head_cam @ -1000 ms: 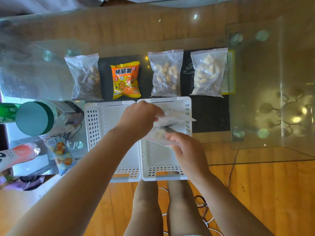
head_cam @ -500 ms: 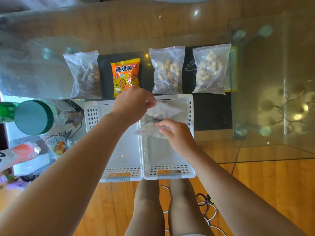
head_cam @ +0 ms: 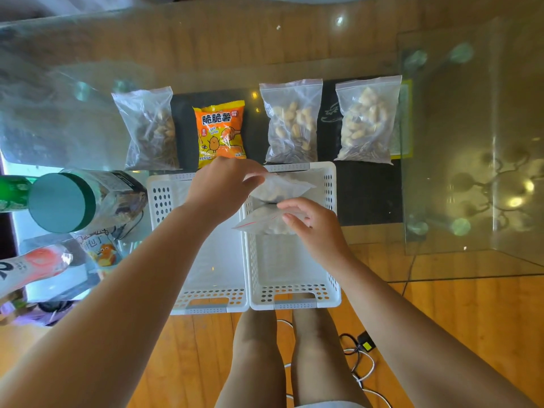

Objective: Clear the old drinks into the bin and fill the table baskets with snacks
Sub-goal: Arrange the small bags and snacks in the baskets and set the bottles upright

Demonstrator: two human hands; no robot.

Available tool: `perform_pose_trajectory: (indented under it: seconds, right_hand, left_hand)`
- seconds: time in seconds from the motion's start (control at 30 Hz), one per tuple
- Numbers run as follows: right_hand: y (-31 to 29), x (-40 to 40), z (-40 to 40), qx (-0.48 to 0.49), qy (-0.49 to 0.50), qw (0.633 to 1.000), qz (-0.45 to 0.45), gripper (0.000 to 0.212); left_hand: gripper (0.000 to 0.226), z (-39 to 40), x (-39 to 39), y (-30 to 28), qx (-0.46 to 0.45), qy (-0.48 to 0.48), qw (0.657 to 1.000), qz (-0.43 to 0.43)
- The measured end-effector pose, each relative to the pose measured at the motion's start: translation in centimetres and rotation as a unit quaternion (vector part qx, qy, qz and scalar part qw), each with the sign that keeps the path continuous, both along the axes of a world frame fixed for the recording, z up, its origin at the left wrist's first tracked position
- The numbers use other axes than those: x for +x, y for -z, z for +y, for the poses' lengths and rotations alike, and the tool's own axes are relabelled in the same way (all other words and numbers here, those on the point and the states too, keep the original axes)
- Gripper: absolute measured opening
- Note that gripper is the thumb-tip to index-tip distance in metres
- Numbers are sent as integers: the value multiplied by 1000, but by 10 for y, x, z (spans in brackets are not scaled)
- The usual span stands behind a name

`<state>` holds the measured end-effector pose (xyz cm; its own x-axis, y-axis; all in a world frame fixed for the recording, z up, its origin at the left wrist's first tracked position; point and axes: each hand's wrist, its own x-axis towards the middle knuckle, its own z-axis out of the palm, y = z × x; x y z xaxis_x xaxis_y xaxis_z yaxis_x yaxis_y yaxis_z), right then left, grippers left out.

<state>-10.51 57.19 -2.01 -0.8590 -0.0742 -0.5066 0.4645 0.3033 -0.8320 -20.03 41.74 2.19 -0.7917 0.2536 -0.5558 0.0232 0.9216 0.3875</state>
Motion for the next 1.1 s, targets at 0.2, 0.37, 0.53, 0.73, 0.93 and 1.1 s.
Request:
perform_pose_trajectory:
  seconds: [0.2,0.37,0.53,0.73,0.93,1.1]
  right_hand:
    - [-17,-21,53,40,34,998,40,15]
    - [13,-94,100,180,53,979,83,21]
    - [58,-162,120,348,-36,930,116,38]
    - [81,-190,133,435,-111,887,106,40]
    - [79,-186,142,453,-104,880,94,32]
    - [56,-172,148,411,-86,906,60,20]
  left_hand:
    - [27,3,-20,-13,77,-52,996,15]
    - [33,33,-69,16,95,-39,994,22]
    - [51,66,-115,64,9,31,999,35]
    - [48,79,-137,91,-56,70,996,20]
    - [31,84,-138,92,-67,63,995,45]
    - [22,79,-124,73,-4,11,998,63]
